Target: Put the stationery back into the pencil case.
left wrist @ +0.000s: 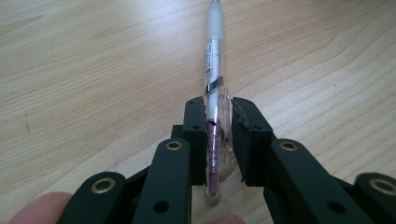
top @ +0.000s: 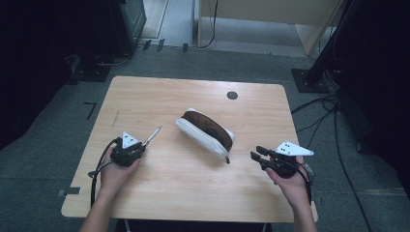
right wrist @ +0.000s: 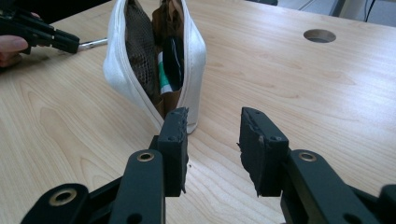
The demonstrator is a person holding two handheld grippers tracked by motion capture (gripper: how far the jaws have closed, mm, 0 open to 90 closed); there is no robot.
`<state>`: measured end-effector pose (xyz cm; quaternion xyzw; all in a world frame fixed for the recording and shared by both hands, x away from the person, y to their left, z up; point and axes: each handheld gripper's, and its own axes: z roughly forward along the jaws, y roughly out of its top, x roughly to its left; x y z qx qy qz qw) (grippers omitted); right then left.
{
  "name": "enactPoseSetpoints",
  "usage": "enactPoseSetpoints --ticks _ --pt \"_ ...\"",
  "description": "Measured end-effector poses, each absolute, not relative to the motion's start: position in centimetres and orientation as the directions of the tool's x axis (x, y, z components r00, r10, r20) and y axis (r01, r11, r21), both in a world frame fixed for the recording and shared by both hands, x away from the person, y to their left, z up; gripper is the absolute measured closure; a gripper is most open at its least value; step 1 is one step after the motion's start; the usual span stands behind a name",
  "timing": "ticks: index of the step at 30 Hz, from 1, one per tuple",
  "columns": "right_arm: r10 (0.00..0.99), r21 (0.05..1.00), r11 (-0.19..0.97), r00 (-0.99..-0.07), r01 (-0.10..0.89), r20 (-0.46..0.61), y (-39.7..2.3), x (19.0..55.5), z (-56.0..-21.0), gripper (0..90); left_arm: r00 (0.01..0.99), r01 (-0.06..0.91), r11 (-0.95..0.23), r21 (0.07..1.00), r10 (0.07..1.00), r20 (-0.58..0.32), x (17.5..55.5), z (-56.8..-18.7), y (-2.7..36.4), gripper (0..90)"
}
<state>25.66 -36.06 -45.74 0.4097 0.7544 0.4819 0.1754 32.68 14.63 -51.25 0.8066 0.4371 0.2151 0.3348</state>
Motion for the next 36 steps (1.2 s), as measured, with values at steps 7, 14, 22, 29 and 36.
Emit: enactPoseSetpoints --ticks 7,14,22,29,36 --pt "0.777 0.865 0.218 -0.616 0.451 0.125 -35.4 25.7 -46.1 62.1 0.573 0.551 -0.400 0.733 0.819 0.016 31.4 -50.9 14.8 77.3" --pt "0.765 0.869 0.220 -0.631 0.443 0.128 -34.8 25.3 -45.7 62.1 0.611 0.541 -0.419 0.730 0.792 0.001 30.1 -50.8 14.3 77.4" --pt "0.741 0.871 0.231 -0.659 0.433 0.132 -33.7 24.9 -45.3 62.1 0.657 0.518 -0.446 0.730 0.754 -0.006 28.4 -49.6 12.9 77.4" --pt "0.706 0.873 0.254 -0.697 0.416 0.126 -31.9 24.8 -45.1 61.9 0.704 0.482 -0.472 0.738 0.710 -0.005 26.9 -47.7 11.9 77.4" --pt "0.681 0.871 0.278 -0.723 0.406 0.119 -30.5 24.7 -45.4 61.4 0.763 0.435 -0.501 0.748 0.647 -0.011 25.8 -46.4 10.3 77.4"
